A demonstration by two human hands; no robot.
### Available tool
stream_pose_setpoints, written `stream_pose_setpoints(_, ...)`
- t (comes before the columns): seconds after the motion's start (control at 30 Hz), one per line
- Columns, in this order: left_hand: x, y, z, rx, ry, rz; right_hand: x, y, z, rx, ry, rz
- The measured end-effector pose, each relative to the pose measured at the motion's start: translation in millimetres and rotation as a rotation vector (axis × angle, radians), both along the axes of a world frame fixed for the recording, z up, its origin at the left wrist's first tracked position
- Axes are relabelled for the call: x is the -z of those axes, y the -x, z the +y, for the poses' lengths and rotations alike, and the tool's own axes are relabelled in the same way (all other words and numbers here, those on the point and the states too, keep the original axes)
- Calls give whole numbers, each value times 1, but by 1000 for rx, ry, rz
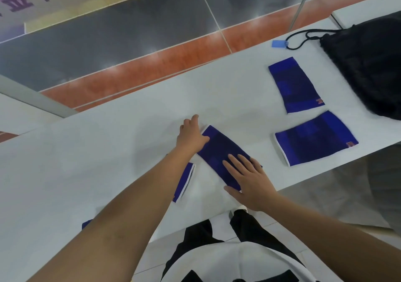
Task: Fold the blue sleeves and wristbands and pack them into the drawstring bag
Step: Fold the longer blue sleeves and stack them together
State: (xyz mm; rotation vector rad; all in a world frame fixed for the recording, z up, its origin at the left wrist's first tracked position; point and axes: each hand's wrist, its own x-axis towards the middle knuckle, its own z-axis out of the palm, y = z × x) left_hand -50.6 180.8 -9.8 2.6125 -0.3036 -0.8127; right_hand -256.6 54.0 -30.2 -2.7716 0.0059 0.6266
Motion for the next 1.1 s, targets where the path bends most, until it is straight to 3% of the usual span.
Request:
stream_pose_setpoints(0.33, -28, -12, -2, -175, 125, 343, 3, -11, 7, 27, 20, -6)
stream_pose_setpoints(0.57, -63, 48, -10, 75, 216, 52, -9, -12, 5, 40, -96, -65)
stream_pose_setpoints(0.77, -37, 111, -11, 222, 350, -172, -9, 54, -16, 112, 64, -86)
stream_pose_setpoints(0.93, -4, 153, -14, 287, 310, -129, 3, 66, -15, 119, 49, -39)
stream_pose_setpoints(1.1, 23, 159, -7, 335, 273, -124, -1, 71, -23, 160, -78, -112)
